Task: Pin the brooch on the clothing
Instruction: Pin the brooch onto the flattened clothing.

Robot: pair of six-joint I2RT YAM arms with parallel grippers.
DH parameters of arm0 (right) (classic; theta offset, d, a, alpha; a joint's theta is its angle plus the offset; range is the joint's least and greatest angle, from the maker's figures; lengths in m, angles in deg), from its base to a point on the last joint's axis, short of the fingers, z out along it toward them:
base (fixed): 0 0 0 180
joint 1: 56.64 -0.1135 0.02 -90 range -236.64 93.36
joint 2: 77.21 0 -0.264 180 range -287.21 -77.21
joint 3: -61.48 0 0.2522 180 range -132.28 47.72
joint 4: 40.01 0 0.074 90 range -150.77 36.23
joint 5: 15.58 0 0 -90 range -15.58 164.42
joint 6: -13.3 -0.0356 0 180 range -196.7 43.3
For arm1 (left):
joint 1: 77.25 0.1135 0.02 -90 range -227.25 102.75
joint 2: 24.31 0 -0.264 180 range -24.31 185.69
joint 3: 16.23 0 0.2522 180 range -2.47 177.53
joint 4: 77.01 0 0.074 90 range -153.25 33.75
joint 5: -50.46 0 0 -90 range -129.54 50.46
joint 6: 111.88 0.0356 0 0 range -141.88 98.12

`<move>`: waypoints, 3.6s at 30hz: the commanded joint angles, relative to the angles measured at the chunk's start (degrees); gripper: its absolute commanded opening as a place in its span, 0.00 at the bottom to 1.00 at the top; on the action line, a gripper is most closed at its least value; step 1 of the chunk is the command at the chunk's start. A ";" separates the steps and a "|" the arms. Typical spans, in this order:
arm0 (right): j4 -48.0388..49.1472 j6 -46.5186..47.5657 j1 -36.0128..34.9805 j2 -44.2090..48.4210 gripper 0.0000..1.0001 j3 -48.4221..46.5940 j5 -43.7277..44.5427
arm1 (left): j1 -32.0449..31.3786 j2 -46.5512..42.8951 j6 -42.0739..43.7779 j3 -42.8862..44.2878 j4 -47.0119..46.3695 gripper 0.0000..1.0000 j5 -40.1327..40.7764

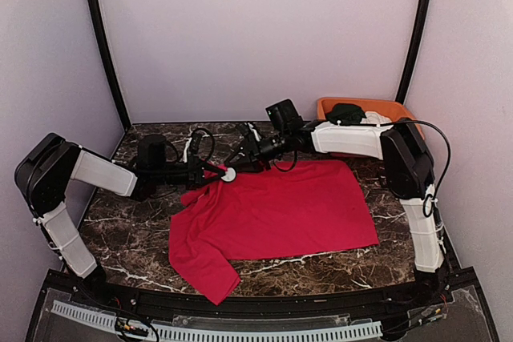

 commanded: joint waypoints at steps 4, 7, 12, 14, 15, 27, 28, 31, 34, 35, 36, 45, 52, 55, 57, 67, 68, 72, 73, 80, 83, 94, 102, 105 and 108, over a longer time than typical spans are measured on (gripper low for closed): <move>-3.42 2.89 -1.19 -1.79 0.31 -2.06 1.34 | -0.14 -0.29 -1.09 -0.75 -2.55 0.01 -1.23; -4.40 3.85 -1.46 -1.66 0.33 -2.34 1.52 | -0.14 -0.26 -1.14 -0.75 -2.63 0.01 -1.15; -5.64 4.84 -1.73 -1.68 0.32 -3.26 1.74 | -0.14 -0.15 -1.21 -0.75 -2.46 0.01 -1.05; -6.30 5.13 -1.77 -1.78 0.29 -3.71 2.16 | -0.14 -0.11 -1.19 -0.75 -2.46 0.01 -1.08; -6.50 5.22 -1.78 -1.85 0.26 -3.87 2.21 | -0.14 -0.13 -1.22 -0.75 -2.41 0.01 -1.06; -7.36 5.64 -1.73 -2.36 0.14 -5.08 1.76 | -0.14 0.00 -1.47 -0.67 -2.91 0.01 -1.34; -7.40 5.64 -1.73 -2.37 0.14 -5.07 1.82 | -0.14 0.01 -1.50 -0.67 -2.99 0.01 -1.37; -7.42 5.76 -1.73 -2.61 0.12 -4.98 1.99 | -0.14 0.13 -2.00 -0.75 -3.75 0.01 -1.68; -7.57 5.82 -1.79 -2.92 0.10 -4.90 2.22 | -0.14 0.07 -2.33 -0.83 -4.32 0.01 -1.83; -7.60 5.94 -1.81 -2.93 0.10 -4.98 2.29 | -0.14 0.07 -2.49 -0.84 -4.48 0.01 -1.84; -7.79 6.09 -1.82 -2.93 0.10 -4.99 2.49 | -0.14 0.07 -2.54 -0.84 -4.57 0.01 -1.84; -7.01 5.32 -1.78 -3.28 0.22 -5.10 0.05 | -0.14 -0.47 -1.50 -0.64 -2.97 0.01 -1.43; -4.92 3.08 -1.72 -3.76 0.23 -5.24 -0.59 | -0.14 -1.54 1.49 -0.08 1.17 0.01 -0.25; -4.81 2.68 -1.73 -3.89 0.23 -5.30 -0.46 | -0.14 -1.70 2.05 -0.10 1.79 0.01 -0.03; -4.66 2.45 -1.73 -3.98 0.23 -5.29 -0.44 | -0.14 -1.79 2.37 -0.06 2.20 0.01 0.18; -1.51 -1.58 -1.73 -4.77 0.27 -4.78 -1.79 | -0.15 -2.40 3.66 0.17 4.04 0.01 0.70; -1.52 -1.73 -1.72 -4.77 0.27 -4.73 -1.62 | -0.14 -2.40 3.66 0.19 4.05 0.01 0.70; -2.59 -0.92 -1.72 -4.62 0.23 -4.53 -0.39 | -0.15 -2.62 3.82 0.12 4.22 0.01 0.79; -3.07 -0.53 -1.73 -4.60 0.21 -4.55 0.14 | -0.14 -2.58 3.83 0.12 4.18 0.01 0.79; -5.67 1.68 -1.72 -4.50 0.10 -4.69 1.70 | -0.15 -2.50 3.80 0.21 4.08 0.01 0.75; -6.32 2.34 -1.73 -4.43 0.10 -4.89 2.13 | -0.14 -2.52 3.93 0.21 4.25 0.01 0.82; -11.14 5.73 -1.89 -4.66 0.10 -6.83 6.94 | -0.14 -2.69 3.65 0.29 3.97 0.01 0.57; -16.71 9.58 -1.93 -4.93 0.08 -8.67 12.63 | -0.14 -2.93 3.49 0.34 3.70 0.01 0.39; -18.67 10.83 -1.99 -5.08 0.08 -9.48 14.79 | -0.14 -3.04 3.41 0.43 3.61 0.01 0.24; -20.43 12.06 -1.97 -5.27 0.08 -10.35 16.72 | -0.14 -3.09 3.31 0.47 3.53 0.01 0.05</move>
